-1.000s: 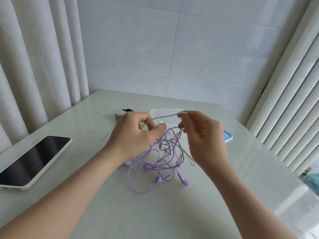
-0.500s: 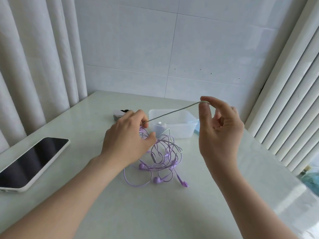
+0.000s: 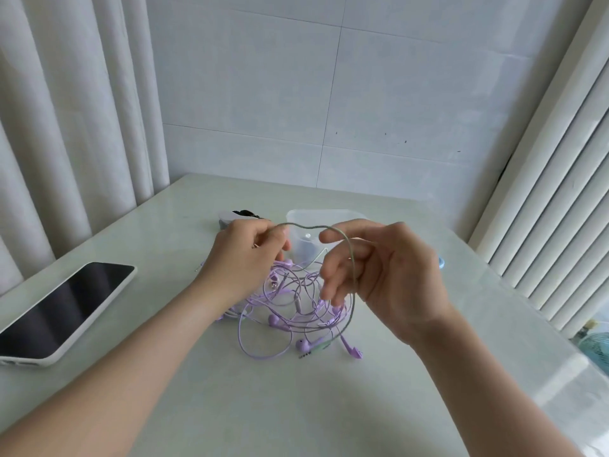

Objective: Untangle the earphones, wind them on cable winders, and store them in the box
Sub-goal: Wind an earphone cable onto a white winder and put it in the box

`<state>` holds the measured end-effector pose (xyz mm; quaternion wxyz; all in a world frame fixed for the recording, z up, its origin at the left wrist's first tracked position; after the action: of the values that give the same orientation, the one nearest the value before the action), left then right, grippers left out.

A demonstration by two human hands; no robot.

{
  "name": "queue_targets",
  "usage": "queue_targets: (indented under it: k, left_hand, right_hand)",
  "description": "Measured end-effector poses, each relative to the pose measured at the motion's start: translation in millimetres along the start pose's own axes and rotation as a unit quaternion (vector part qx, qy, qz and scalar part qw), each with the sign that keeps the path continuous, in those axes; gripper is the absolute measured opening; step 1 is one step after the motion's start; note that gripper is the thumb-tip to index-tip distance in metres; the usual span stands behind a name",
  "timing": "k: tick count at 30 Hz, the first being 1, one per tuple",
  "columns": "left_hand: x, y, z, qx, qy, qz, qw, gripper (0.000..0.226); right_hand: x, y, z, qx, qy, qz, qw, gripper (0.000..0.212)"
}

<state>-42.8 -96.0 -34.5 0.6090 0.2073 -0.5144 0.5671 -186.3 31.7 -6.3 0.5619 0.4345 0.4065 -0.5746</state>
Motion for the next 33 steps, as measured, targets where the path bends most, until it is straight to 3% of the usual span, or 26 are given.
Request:
queue_targets:
  k: [2, 4, 7, 9, 10, 13, 17, 22, 27, 31, 33]
  left_hand:
    - [-3, 0, 1, -0.007, -0.024, -0.056, 0.998, 0.042]
    - [-3, 1, 1, -0.004, -0.046, -0.09, 0.995, 0.048]
    - [1, 1, 0, -0.007, -0.056, -0.119, 0.991, 0.057]
    - [3, 1, 0, -0.015, -0.071, -0.126, 0.989, 0.062]
    - [3, 2, 0, -0.02, -0.08, -0.129, 0.988, 0.064]
    - [4, 5, 0, -0.034, -0.1, -0.171, 0.98, 0.069]
    - [12, 7, -2, -0.056, -0.088, -0.25, 0.963, 0.073]
    - [11, 7, -1, -0.065, -0.077, -0.255, 0.962, 0.071]
    - [9, 5, 2, -0.049, -0.063, -0.27, 0.96, 0.066]
    - [11, -3, 2, -0.003, -0.03, -0.233, 0.972, 0.032]
    - [13, -1, 0, -0.018, -0.009, -0.196, 0.98, 0.012]
  right_hand:
    - [1, -5, 2, 0.01, -0.012, -0.028, 0.999, 0.042]
    - [5, -12, 4, 0.041, -0.017, -0.125, 0.991, 0.032]
    - [13, -15, 5, 0.076, -0.025, -0.284, 0.955, 0.026]
    - [13, -8, 4, 0.059, -0.04, -0.364, 0.928, 0.015]
    - [15, -4, 3, 0.047, -0.04, -0.395, 0.917, 0.02]
    - [14, -3, 2, 0.061, -0.041, -0.404, 0.912, 0.039]
    - [20, -9, 6, 0.089, -0.035, -0.399, 0.912, 0.009]
    - [34, -7, 7, 0.053, -0.001, -0.516, 0.855, 0.016]
    - [31, -3, 8, 0.081, -0.013, -0.515, 0.853, 0.01]
    - [23, -33, 4, 0.243, 0.026, -0.389, 0.888, 0.015]
    - [24, -46, 0, 0.307, 0.07, -0.316, 0.895, 0.019]
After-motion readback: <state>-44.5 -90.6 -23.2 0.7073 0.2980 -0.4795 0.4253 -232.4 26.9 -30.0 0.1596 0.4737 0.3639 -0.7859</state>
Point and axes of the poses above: each hand's wrist, its own z-axis towards the middle knuckle, its own y-axis out of the palm, x = y × z, the point moved 7 cm from there along z, towards the middle knuckle, and after that the axes turned 8 degrees about -z, right-handed, at the moved point
